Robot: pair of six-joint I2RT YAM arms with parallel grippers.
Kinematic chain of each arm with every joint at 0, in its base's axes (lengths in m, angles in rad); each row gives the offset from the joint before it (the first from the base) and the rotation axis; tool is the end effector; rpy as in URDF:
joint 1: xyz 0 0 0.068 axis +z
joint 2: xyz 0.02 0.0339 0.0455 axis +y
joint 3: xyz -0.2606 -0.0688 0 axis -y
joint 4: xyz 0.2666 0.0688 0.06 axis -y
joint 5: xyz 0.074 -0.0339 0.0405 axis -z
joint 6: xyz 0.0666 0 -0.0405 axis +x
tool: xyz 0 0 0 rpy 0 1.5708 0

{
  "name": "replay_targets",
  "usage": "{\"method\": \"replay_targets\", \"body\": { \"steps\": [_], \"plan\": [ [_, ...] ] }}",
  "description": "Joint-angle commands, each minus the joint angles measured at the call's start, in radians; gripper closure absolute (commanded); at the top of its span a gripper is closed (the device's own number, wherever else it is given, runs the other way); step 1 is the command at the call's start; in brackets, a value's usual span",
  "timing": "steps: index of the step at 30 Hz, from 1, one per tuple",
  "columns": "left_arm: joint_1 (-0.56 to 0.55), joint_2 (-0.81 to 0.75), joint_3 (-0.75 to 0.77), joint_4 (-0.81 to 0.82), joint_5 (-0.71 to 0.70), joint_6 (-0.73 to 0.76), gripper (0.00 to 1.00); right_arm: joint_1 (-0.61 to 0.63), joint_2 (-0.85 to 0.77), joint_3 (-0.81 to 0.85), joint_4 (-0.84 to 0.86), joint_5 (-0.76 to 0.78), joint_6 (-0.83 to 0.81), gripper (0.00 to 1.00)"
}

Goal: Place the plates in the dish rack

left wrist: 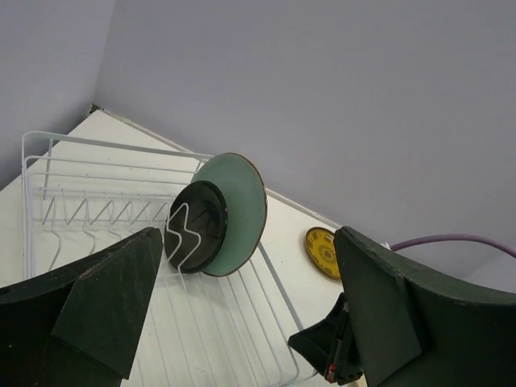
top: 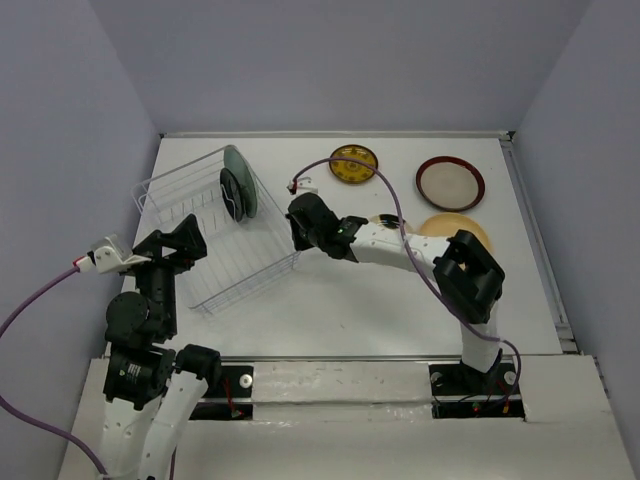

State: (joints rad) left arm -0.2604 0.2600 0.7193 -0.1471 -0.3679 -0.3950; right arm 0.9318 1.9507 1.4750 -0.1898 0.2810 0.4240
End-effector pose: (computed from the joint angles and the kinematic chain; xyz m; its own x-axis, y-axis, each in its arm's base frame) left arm 0.1125 -0.0052 0.3943 0.3088 -0.4539 -0.8359 0.0307 0.8831 -0.4682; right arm 0.3069 0.3820 0.2016 -0.5994 -0.1440 -0.7874 -0.4328 0.8858 0.1676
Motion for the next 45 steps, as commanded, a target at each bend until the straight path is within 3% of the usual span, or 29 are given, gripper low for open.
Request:
{"method": "replay_targets", "body": {
  "steps": [1, 10, 17, 20, 28, 37, 42, 43, 45],
  "plan": [
    [0.004, 0.012, -0.006, 0.06, 0.009, 0.007, 0.01, -0.068, -0.076, -0.056, 0.013, 0.115, 0.013, 0.93],
    [0.003, 0.016, -0.008, 0.06, 0.015, 0.008, 0.01, -0.114, -0.189, -0.225, 0.016, 0.144, 0.019, 0.93],
    [0.003, 0.022, -0.008, 0.063, 0.023, 0.007, 0.01, -0.123, -0.231, -0.262, 0.044, 0.132, -0.014, 0.92],
    [0.003, 0.025, -0.009, 0.064, 0.023, 0.007, 0.01, -0.133, -0.249, -0.254, 0.068, 0.074, -0.051, 0.87],
    [0.001, 0.024, -0.008, 0.063, 0.023, 0.01, 0.01, -0.133, -0.282, -0.288, 0.119, -0.261, -0.278, 0.93],
    [0.001, 0.022, -0.009, 0.063, 0.023, 0.008, 0.01, -0.133, -0.271, -0.323, 0.138, -0.413, -0.3, 0.93],
    [0.001, 0.022, -0.009, 0.063, 0.023, 0.01, 0.01, -0.133, -0.262, -0.308, 0.139, -0.343, -0.281, 0.93],
    [0.001, 0.021, -0.009, 0.063, 0.021, 0.01, 0.01, -0.133, -0.262, -0.302, 0.139, -0.31, -0.277, 0.9],
    [0.001, 0.019, -0.009, 0.063, 0.023, 0.01, 0.01, -0.133, -0.266, -0.294, 0.136, -0.282, -0.26, 0.72]
  ]
}}
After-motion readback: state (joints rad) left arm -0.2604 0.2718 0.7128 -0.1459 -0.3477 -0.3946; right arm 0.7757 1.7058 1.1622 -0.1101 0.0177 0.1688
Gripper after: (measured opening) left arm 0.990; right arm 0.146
